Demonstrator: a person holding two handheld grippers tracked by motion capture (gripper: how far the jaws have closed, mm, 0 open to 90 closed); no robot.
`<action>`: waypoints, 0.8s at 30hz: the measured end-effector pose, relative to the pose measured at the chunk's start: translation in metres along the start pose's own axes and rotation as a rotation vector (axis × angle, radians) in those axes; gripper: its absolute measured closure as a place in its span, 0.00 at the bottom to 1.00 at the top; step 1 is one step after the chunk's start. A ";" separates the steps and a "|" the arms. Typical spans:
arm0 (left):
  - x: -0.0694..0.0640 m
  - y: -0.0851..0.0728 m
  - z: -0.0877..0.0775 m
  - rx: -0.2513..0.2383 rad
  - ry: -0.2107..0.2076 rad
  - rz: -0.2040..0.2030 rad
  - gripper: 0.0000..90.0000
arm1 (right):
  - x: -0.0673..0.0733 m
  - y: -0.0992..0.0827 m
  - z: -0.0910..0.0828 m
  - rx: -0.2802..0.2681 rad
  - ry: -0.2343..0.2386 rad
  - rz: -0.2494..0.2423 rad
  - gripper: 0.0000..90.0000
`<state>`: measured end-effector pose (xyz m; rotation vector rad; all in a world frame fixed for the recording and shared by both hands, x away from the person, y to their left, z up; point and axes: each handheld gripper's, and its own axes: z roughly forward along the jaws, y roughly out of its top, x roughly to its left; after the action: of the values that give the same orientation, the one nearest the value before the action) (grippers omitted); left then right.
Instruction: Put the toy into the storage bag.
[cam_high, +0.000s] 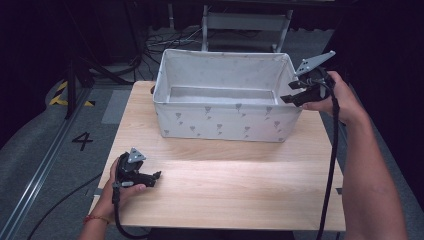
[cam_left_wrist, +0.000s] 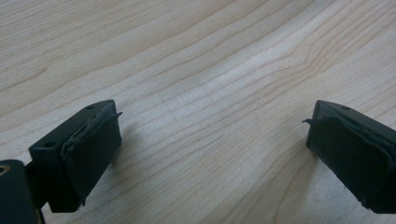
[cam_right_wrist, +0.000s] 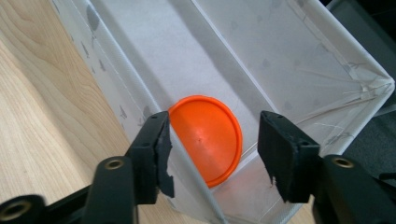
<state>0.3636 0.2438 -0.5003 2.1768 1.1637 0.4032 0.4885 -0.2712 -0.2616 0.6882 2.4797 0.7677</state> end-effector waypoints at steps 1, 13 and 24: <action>0.000 0.000 0.000 0.000 0.001 0.002 0.04 | 0.001 -0.001 -0.002 -0.015 -0.010 0.012 0.44; 0.001 0.000 0.000 0.002 -0.003 0.008 0.04 | 0.028 -0.022 -0.018 -0.069 -0.163 0.057 0.26; 0.000 0.000 0.000 0.000 -0.002 0.007 0.04 | 0.054 -0.043 -0.028 -0.102 -0.207 0.097 0.24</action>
<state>0.3640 0.2440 -0.5003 2.1821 1.1548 0.4035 0.4176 -0.2820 -0.2819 0.8125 2.2191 0.8092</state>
